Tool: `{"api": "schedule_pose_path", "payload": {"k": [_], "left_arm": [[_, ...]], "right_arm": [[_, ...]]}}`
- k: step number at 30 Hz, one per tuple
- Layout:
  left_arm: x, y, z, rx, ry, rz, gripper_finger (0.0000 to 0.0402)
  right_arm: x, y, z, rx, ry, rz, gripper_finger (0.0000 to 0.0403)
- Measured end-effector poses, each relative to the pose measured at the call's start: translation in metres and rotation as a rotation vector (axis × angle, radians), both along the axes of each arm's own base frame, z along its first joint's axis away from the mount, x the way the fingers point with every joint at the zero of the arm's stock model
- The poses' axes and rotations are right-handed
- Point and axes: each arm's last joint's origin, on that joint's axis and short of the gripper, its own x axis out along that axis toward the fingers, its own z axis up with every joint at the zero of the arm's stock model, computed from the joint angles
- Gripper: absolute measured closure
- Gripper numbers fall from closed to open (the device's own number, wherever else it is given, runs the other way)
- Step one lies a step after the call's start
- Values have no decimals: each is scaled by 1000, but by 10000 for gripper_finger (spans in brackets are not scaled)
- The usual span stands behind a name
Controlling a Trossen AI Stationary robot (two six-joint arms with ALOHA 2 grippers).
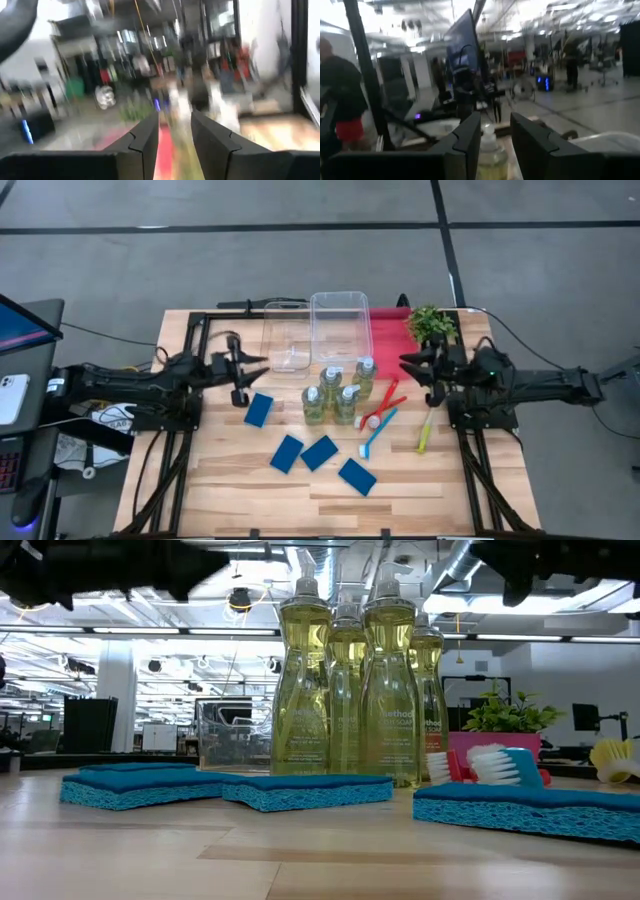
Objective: Pick & Place Kitchen Sink Supplies
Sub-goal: Put the transparent soap dispenser into the right transparent bin
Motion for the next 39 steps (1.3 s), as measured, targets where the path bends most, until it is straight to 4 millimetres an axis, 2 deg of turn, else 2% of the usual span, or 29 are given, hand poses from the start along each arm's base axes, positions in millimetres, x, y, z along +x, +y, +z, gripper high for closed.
{"api": "schedule_pose_path", "payload": {"k": [4,8,11,16,21,27,30,36,39], "left_arm": [[1,0,-2,-36,58,-11,284],[5,-2,1,-141,259,-106,284],[6,-3,2,-184,347,-108,284],[6,-3,1,-146,358,-108,284],[7,-2,0,-120,367,-96,284],[7,-2,0,-86,366,-92,284],[8,-2,2,-69,347,-91,284],[9,0,9,-54,273,-41,284],[9,0,12,-24,248,-37,284]], "right_arm": [[6,2,1,-33,96,12,302],[8,4,1,-49,114,29,302],[8,5,-1,-62,140,36,302],[7,4,-11,-94,248,-12,302],[5,-1,-25,-64,393,-173,302],[3,-5,-25,-38,396,-351,302],[2,-5,-27,-4,410,-347,302],[0,-3,-49,34,631,-274,304],[4,-4,-47,1,609,-277,308]]}}
